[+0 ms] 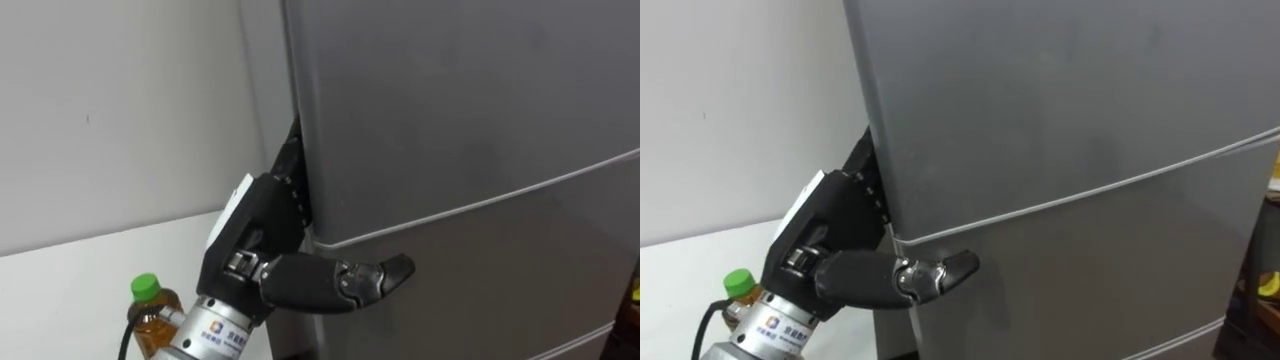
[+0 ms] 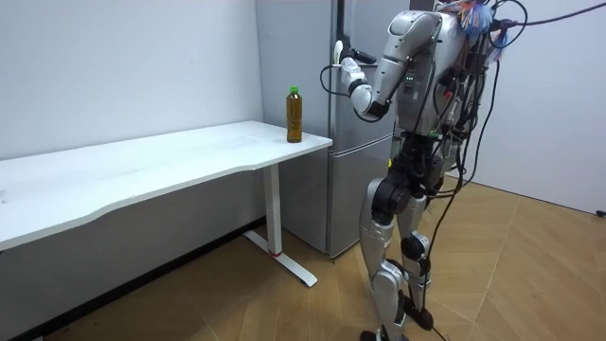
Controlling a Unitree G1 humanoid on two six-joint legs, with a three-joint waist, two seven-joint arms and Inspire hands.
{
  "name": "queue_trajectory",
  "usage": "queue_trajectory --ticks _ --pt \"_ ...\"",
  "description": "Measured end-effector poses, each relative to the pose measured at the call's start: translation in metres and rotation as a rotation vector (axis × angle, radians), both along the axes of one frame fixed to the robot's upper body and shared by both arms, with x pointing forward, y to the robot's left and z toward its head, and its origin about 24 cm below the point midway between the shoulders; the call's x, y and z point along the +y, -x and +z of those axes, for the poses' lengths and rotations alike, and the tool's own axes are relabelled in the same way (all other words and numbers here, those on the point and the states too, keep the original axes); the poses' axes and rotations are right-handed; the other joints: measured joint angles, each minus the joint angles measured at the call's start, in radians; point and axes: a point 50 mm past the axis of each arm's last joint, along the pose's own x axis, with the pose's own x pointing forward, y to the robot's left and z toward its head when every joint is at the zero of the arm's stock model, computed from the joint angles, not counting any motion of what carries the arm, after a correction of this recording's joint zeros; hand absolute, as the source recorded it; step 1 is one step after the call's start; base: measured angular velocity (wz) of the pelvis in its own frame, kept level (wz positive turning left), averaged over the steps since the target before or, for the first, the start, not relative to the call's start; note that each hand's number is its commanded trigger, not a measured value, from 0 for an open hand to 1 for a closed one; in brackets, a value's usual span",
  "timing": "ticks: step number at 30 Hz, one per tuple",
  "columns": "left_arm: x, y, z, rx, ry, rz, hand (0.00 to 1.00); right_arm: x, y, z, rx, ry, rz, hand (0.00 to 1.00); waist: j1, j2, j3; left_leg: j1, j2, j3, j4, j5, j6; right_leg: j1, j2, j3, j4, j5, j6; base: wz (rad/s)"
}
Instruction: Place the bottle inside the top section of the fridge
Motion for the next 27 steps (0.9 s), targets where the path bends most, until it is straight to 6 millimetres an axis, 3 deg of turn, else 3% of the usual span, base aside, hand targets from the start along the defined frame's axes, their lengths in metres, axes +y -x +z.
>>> queue_trajectory --ticks 8,9,13,14,15,17,27 --pt "0.000 -0.002 0.009 -0.016 0.048 -0.017 0.98 0.000 -0.003 0.000 -0.003 -0.013 0.028 0.00 0.002 0.000 -0.0002 -0.011 -0.002 -0.021 -0.001 0.000 0.000 -0.004 -0.002 -0.020 -0.002 0.000 0.001 0.06" --pt "-0.004 -0.001 0.009 -0.008 0.069 -0.045 0.76 0.000 -0.003 0.000 0.001 -0.014 0.028 0.00 0.003 -0.002 0.0012 -0.012 -0.002 -0.024 -0.002 0.000 0.000 -0.003 -0.002 -0.021 -0.002 0.001 0.002 0.11" --pt "-0.006 -0.001 0.009 -0.007 0.082 -0.054 0.42 0.001 -0.008 0.000 0.003 -0.020 0.042 0.00 0.004 -0.003 0.0013 -0.014 -0.003 -0.024 -0.004 0.000 0.000 0.001 -0.002 -0.021 -0.013 0.004 0.003 0.03" --pt "-0.006 -0.001 0.010 -0.012 0.082 -0.054 0.19 0.001 -0.007 0.000 0.005 -0.024 0.043 0.00 0.004 -0.002 0.0012 -0.014 -0.004 -0.024 -0.004 0.000 0.000 0.002 -0.002 -0.022 -0.016 0.004 0.003 0.00" --pt "-0.006 0.000 0.010 -0.013 0.086 -0.059 0.08 0.001 -0.007 0.000 0.006 -0.026 0.043 0.00 0.005 -0.002 0.0012 -0.014 -0.004 -0.025 -0.004 0.000 0.000 0.003 -0.001 -0.023 -0.016 0.004 0.003 0.00" --pt "-0.007 0.000 0.010 -0.014 0.087 -0.063 0.00 0.001 -0.008 0.000 0.005 -0.026 0.047 0.00 0.005 -0.002 0.0009 -0.014 -0.004 -0.025 -0.004 0.000 0.000 0.003 -0.001 -0.022 -0.016 0.004 0.003 0.00" --pt "-0.013 0.003 0.012 -0.020 0.084 -0.089 0.00 0.001 -0.008 0.000 0.006 -0.025 0.047 0.00 0.005 0.001 0.0012 -0.013 -0.004 -0.024 -0.004 0.000 0.000 0.005 -0.001 -0.022 -0.017 0.004 0.004 0.00"
